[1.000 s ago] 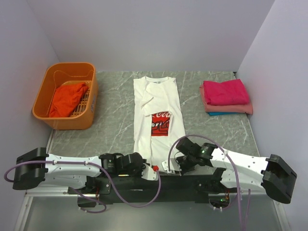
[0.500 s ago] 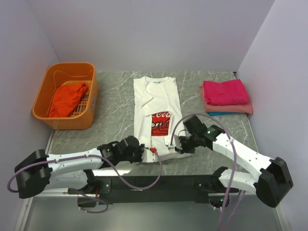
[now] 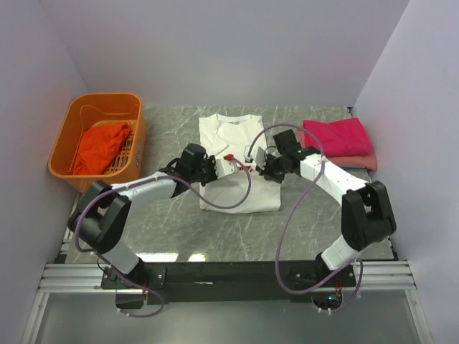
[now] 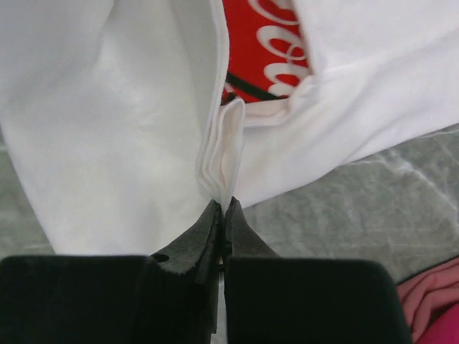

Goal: Fold and stack the t-shirts
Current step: Fold the tshirt

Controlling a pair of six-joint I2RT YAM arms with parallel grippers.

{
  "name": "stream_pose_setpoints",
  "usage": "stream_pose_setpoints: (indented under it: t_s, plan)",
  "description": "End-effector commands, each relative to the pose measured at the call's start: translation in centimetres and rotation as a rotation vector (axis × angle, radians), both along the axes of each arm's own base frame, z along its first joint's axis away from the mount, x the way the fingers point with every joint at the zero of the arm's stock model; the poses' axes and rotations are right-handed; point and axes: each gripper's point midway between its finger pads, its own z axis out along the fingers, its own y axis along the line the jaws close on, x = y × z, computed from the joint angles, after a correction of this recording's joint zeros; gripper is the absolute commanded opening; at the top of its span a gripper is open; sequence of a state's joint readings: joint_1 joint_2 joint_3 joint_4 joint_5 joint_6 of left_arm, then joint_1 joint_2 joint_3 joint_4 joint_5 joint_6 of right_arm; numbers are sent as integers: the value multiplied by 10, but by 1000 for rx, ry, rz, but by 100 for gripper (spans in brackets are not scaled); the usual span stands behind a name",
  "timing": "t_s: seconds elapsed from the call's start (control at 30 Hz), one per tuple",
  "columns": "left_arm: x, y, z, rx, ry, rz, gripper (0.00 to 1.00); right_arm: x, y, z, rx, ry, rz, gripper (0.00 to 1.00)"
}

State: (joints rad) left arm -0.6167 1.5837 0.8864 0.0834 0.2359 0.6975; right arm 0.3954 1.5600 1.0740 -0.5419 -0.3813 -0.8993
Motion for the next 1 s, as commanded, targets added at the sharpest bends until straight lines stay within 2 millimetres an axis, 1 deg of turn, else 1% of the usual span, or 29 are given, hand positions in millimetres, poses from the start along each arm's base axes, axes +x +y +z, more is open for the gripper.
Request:
stream_pose_setpoints:
  t_s: [0.0,0.03,0.07,0.1,0.13,0.17,0.2,0.23,0.27,0.3,0.33,0.37,0.4,0.43,0.47,0.5,0.53,0.6,0.63,0.7,0.73,0.87,0.97]
  plan:
    - [25,-9,13,-42,-38,-48,0,42,8,15,32,-63,-66,0]
    - [27,-8,11,-41,-36,-50,0,51,11,21,42,-77,-73,0]
    - [34,-5,13,-41,-42,-40,0,56,12,22,46,-77,-84,0]
    - [36,-4,9,-36,-37,-38,0,61,13,18,42,-68,-89,0]
    - [39,-3,9,-34,-37,-33,0,69,15,25,51,-84,-92,0]
    - [44,0,11,-36,-43,-24,0,74,16,26,53,-88,-97,0]
    - [46,1,10,-36,-42,-20,0,77,18,22,50,-78,-94,0]
    - [48,2,12,-37,-45,-17,0,83,21,27,56,-91,-91,0]
    - [51,4,12,-39,-47,-13,0,86,21,28,54,-89,-93,0]
    - [53,5,11,-37,-47,-9,0,89,22,22,51,-74,-93,0]
    - [54,5,12,-39,-47,-10,0,95,25,26,55,-83,-91,0]
    - [59,6,14,-44,-54,-7,0,97,26,21,50,-68,-93,0]
    - [60,6,12,-45,-52,-8,0,102,27,24,53,-76,-95,0]
    - [65,6,15,-48,-59,-4,0,104,27,23,52,-76,-94,0]
    - [66,5,13,-46,-52,-5,0,105,28,20,51,-68,-96,0]
    - [68,5,13,-45,-53,-4,0,107,29,21,53,-74,-96,0]
    - [72,5,16,-47,-60,-4,1,110,28,20,50,-73,-104,0]
    - [75,4,12,-39,-52,-5,0,114,27,18,47,-67,-114,0]
    - [79,5,15,-40,-60,-2,0,116,26,18,47,-69,-122,0]
    - [82,6,11,-33,-50,2,0,120,25,17,48,-70,-134,0]
    - [85,6,13,-34,-55,5,0,124,23,17,51,-74,-145,0]
    - [90,10,5,-17,-39,15,0,132,20,17,54,-72,-173,0]
    - [96,12,4,-13,-38,23,0,137,21,18,63,-65,-183,0]
